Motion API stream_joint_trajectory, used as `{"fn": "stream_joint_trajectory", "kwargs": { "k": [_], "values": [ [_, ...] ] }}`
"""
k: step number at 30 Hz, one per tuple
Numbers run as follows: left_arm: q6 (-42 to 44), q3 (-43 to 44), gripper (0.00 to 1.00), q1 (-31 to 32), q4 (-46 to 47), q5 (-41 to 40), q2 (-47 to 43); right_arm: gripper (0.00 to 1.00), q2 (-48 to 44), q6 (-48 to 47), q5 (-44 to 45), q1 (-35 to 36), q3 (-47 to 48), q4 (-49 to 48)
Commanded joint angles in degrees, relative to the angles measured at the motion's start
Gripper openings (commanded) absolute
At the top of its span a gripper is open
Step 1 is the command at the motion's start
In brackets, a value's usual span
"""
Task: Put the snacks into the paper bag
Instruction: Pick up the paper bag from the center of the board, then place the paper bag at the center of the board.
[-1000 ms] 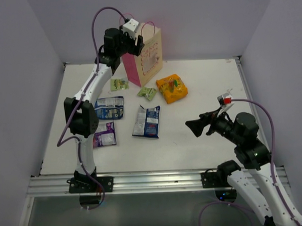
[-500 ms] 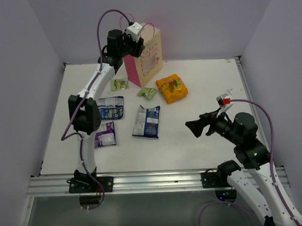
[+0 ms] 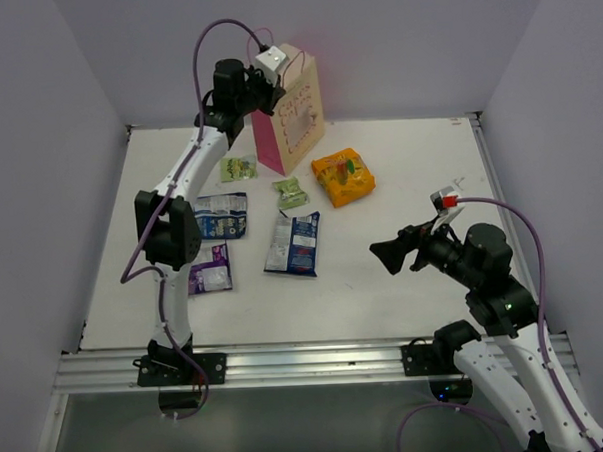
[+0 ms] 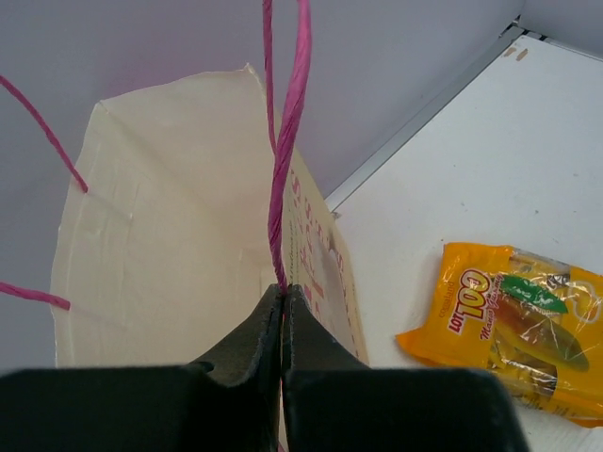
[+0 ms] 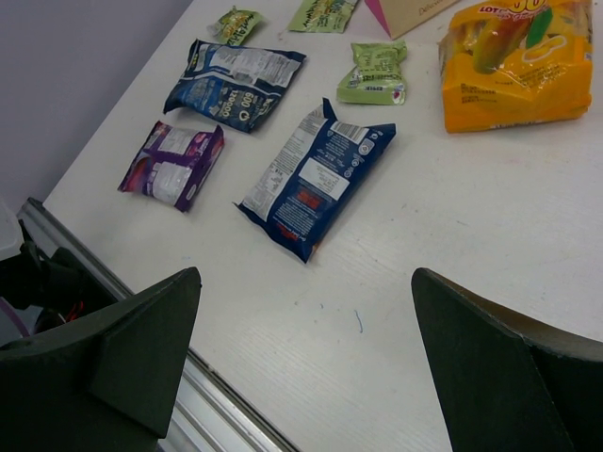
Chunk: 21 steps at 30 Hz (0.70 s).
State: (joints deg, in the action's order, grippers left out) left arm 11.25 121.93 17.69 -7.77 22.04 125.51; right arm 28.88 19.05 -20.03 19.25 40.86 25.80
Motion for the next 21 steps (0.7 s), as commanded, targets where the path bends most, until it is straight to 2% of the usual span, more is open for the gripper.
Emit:
{"fn": "stream_joint_trajectory", "kwargs": {
  "k": [1,12,21],
  "values": [
    [0.18,-0.38,0.0,-0.03,3.02,2.39,-5.63,0.99,0.3,-0.68,1.05,0.27,0.36,-0.32],
    [-3.68,-3.45,0.0,0.23,5.31,5.38,-14.76,0.99,-1.46,0.55,2.1,0.27,1.5,1.53],
    [-5.44,-11.44,0.0,4.89,2.33,2.4,-25.12,0.99,-3.22,1.6,10.0,0.27,7.21,9.43]
  ]
}}
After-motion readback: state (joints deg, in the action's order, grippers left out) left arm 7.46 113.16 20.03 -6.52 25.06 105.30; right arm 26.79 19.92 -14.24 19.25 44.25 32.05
